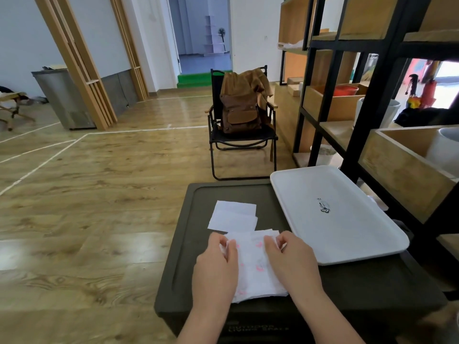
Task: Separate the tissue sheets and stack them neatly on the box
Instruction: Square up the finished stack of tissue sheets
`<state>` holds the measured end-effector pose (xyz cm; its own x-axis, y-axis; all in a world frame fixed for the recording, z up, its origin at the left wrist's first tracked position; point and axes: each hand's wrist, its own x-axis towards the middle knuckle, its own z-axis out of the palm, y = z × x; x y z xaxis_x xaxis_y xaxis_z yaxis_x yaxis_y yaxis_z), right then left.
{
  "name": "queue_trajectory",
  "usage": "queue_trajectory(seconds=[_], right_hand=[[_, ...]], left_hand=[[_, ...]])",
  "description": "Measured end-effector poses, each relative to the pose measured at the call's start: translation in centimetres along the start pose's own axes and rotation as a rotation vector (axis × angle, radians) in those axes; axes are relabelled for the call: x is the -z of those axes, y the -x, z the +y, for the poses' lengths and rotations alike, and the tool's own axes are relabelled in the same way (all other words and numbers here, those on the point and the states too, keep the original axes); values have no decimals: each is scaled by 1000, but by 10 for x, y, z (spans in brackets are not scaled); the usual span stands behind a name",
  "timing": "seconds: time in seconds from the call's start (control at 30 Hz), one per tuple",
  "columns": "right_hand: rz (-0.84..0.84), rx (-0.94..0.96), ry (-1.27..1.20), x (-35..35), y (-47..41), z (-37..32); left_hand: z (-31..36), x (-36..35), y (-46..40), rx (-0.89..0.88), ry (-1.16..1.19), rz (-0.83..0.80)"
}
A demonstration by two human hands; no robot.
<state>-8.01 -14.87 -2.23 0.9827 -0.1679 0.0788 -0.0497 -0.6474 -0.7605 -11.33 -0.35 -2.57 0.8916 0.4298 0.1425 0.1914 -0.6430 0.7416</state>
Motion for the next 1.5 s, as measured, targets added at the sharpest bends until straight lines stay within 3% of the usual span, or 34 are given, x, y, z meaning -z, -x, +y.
queue_trajectory(seconds=[0.23, 0.33, 0.47, 0.63, 0.8, 1.0, 1.23, 1.37, 1.5], right_hand=[[43, -9, 110, -3, 0, -4], [102, 59, 134, -4, 3, -10], [61, 65, 87, -6, 5, -11], [33, 34, 24, -5, 5, -8], [17, 42, 30, -5, 1, -6], [8, 47, 26, 0, -1, -5], [69, 89, -229, 24, -12, -6], [129, 151, -351, 35, -18, -18], [37, 198, -385, 38, -30, -33]], left_hand=[[0, 6, -16, 58, -127, -64], [7, 14, -59, -36, -89, -80], [20, -2, -141, -174, -113, -5], [6, -35, -196, -154, -382, -343], [4, -36, -212, -124, -336, -488], [17, -17, -204, -199, -221, -407], [61, 38, -172, -502, 73, -176], [81, 63, -145, -618, 106, -186], [95, 79, -124, -657, 184, -204]])
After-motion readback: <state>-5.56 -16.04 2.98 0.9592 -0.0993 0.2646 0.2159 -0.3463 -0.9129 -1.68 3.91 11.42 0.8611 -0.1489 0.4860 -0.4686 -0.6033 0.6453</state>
